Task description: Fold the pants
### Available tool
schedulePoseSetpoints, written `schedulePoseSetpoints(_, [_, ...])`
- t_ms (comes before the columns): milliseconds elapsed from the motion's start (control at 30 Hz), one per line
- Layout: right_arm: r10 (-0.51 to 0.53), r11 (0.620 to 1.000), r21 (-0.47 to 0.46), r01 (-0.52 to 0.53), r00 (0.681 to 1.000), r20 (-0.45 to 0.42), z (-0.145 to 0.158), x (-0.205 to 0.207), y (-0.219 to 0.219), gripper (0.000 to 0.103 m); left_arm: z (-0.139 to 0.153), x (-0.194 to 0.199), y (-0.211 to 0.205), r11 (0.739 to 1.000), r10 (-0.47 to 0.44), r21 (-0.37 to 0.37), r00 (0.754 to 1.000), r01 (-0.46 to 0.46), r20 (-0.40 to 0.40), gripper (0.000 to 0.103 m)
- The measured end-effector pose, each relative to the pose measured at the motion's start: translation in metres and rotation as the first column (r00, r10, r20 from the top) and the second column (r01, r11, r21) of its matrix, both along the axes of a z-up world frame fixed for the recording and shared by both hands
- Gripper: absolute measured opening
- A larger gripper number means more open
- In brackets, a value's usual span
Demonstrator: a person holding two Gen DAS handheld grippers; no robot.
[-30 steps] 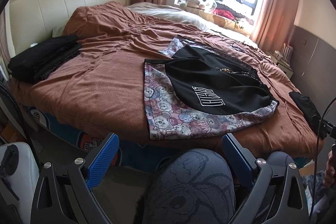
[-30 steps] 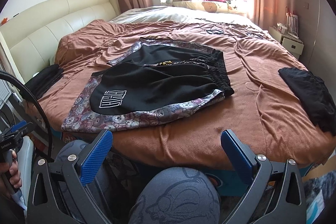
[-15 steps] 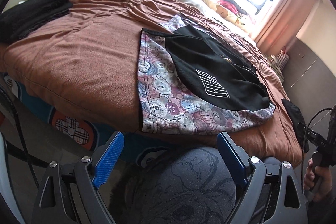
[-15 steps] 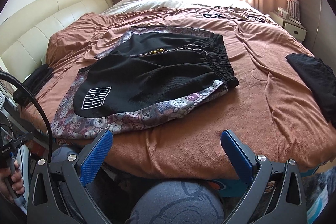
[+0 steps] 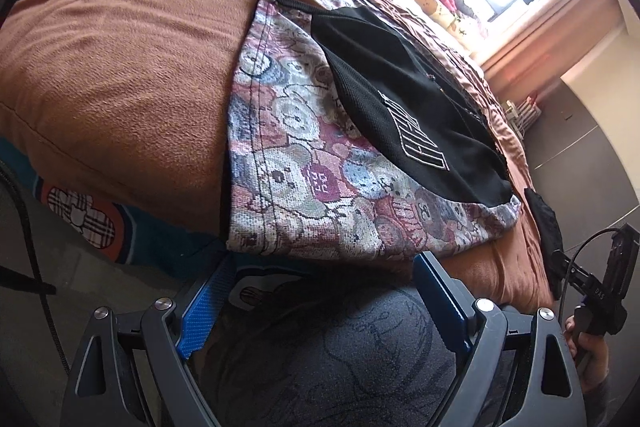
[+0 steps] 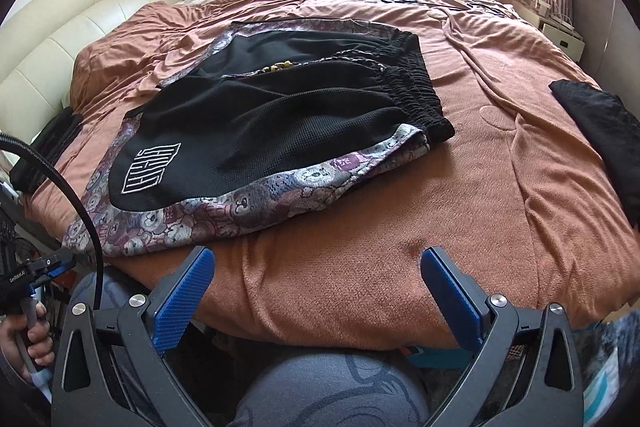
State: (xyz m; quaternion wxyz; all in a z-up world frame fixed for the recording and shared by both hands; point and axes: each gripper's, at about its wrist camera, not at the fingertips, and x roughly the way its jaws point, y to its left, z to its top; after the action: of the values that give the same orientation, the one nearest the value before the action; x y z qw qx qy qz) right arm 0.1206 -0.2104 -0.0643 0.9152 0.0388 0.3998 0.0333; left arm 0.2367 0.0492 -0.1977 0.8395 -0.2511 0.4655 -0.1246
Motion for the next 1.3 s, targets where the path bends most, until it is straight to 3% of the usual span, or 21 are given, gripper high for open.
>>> schedulePoseSetpoints(133, [-0.006,1.000,-0.010,0.006,1.000,-0.002,0.000,-0.001,-0.004,0.103,-0.002,0.005,-0.006,1.000,-0.016,-0.017,1.000,0.016,0.001,0.089])
schedulePoseSetpoints(200, [-0.015,1.000,-0.003,0.015,1.000,-0.003,-0.001,-0.001,-0.006,0.103,0.001,0.004,-0.010,0.999,-0.029,-0.016,1.000,0.029,0.006,0.079])
schedulePoseSetpoints(400, [-0.016,1.000,-0.001,0.016,1.000,0.010,0.001,-0.007,-0.009,0.103,0.024,-0.009,-0.004,1.000,0.003,-0.026,0.995,0.000,0.101,0.075])
schedulePoseSetpoints(567, [-0.014,1.000,0.017,0.014,1.000,0.024,0.001,-0.011,-0.012,0.103,0.032,-0.003,-0.002,0.999,0.024,0.019,0.992,-0.027,0.124,0.062])
schedulePoseSetpoints(700, [-0.025,0.999,0.044,0.025,1.000,0.018,-0.001,-0.010,-0.019,0.103,0.020,0.010,0.000,0.996,0.070,0.053,0.994,-0.074,0.080,0.049])
schedulePoseSetpoints(800, [-0.041,0.995,0.087,0.039,0.999,0.013,-0.004,-0.006,-0.027,0.103,0.009,0.014,0.007,0.994,0.105,0.038,0.994,-0.106,0.017,0.045])
schedulePoseSetpoints(967, [-0.063,0.989,0.135,0.063,0.998,0.000,-0.009,0.004,-0.038,0.103,0.007,0.006,0.012,0.991,0.132,0.035,0.991,-0.131,-0.022,0.045])
schedulePoseSetpoints(1100, [-0.067,0.986,0.151,0.068,0.998,-0.016,-0.016,0.013,-0.040,0.103,-0.006,0.005,0.022,0.985,0.169,-0.016,0.983,-0.170,-0.068,0.046])
schedulePoseSetpoints(1300, [-0.041,0.987,0.152,0.045,0.999,-0.029,-0.023,0.024,-0.034,0.103,-0.005,0.008,0.023,0.983,0.185,-0.014,0.982,-0.186,-0.037,0.045])
